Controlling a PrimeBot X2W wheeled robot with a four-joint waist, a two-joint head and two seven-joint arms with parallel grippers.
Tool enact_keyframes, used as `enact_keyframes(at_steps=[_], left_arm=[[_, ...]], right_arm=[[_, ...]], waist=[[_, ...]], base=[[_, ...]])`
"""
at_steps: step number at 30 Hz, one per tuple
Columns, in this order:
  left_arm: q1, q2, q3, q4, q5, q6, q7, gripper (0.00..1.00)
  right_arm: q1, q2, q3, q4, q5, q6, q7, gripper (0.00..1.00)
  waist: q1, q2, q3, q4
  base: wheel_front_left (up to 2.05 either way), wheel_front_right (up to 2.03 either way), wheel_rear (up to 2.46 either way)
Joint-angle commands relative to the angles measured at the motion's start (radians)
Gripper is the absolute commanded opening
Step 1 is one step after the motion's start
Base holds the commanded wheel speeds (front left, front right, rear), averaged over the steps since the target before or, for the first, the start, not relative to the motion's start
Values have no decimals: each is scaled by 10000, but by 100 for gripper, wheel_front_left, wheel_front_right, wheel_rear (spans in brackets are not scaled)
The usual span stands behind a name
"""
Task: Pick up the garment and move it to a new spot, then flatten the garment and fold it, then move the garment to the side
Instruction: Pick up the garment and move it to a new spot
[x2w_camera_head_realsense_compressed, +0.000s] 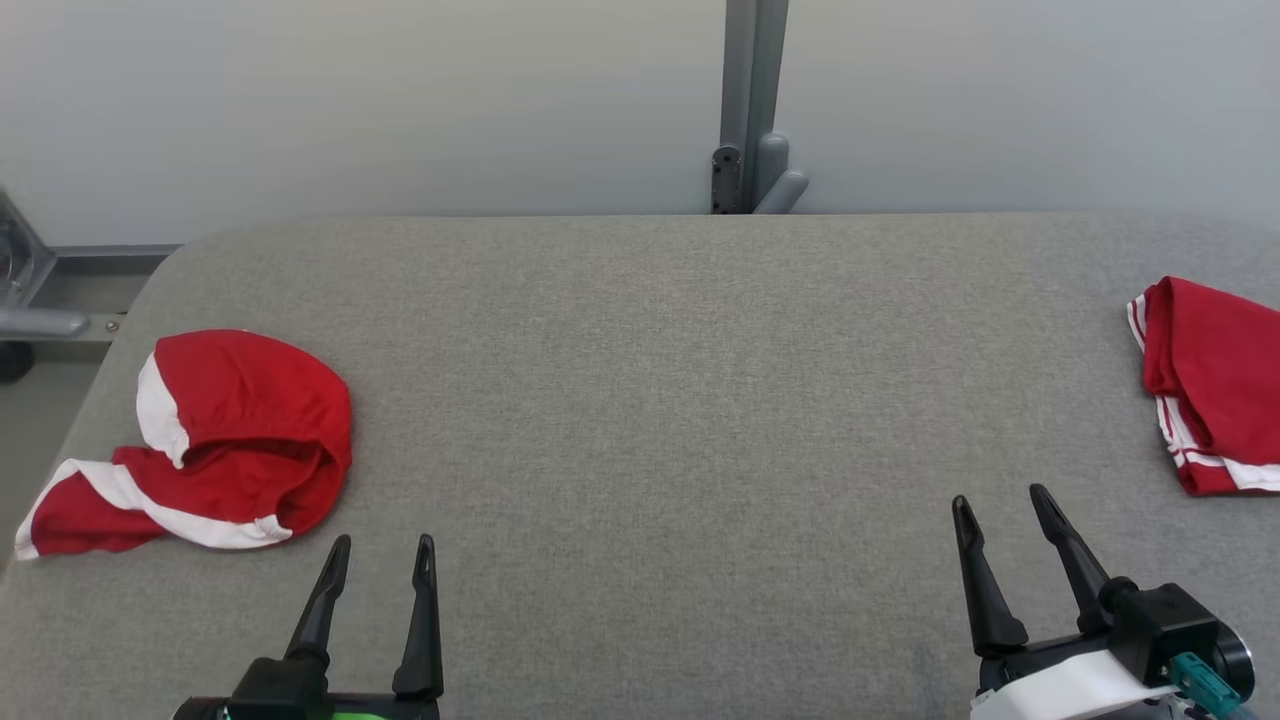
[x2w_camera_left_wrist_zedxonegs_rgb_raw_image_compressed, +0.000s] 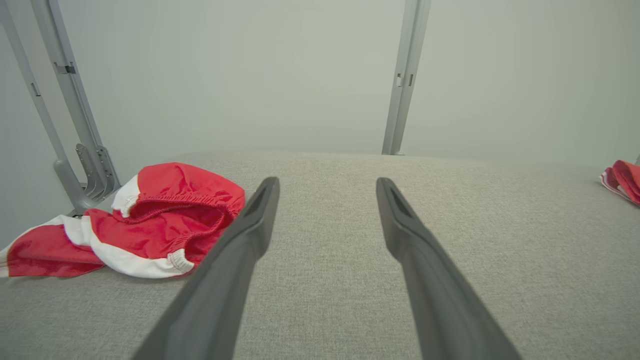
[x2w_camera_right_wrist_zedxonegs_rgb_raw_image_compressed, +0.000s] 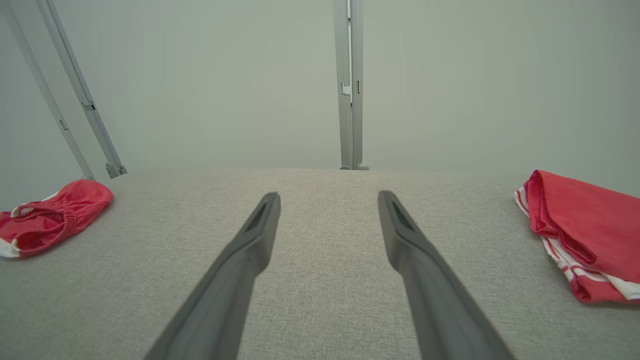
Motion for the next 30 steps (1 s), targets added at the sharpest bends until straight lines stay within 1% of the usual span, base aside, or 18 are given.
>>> enact_keyframes(at_steps=[1,4,9,10,18,25,30], left_arm=[[-75,4,9,-30,58,2,-22,100],[-134,4,-46,-70,53,27,-22,100],[-198,6,-151,-123,-42,93,-22,100],[-198,6,-151,-123,-42,93,-22,100],[-41,4,-272,-188,-95,247,-24,100],[-62,4,-272,-241,41,324,-22,100],[-58,4,-290,-251,-64,374,-22,100]], right_arm=[[132,-62,36,-52,-56,-11,-35,100],[131,-86,140,-62,-31,-11,-35,100],[157,-150,344,-58,-30,-11,-35,100],[157,-150,344,-58,-30,-11,-35,100],[-87,-183,580,-6,102,-12,-34,100],[-56,-64,643,16,179,-11,-35,100],[-19,-14,627,109,214,-11,-35,100]], waist=[[1,0,35,240],[1,0,89,617],[1,0,181,1493],[1,0,181,1493],[1,0,224,2731],[1,0,199,3550],[1,0,206,3940]], base=[[0,0,0],[0,0,0],[0,0,0],[0,0,0],[0,0,0],[0,0,0],[0,0,0]])
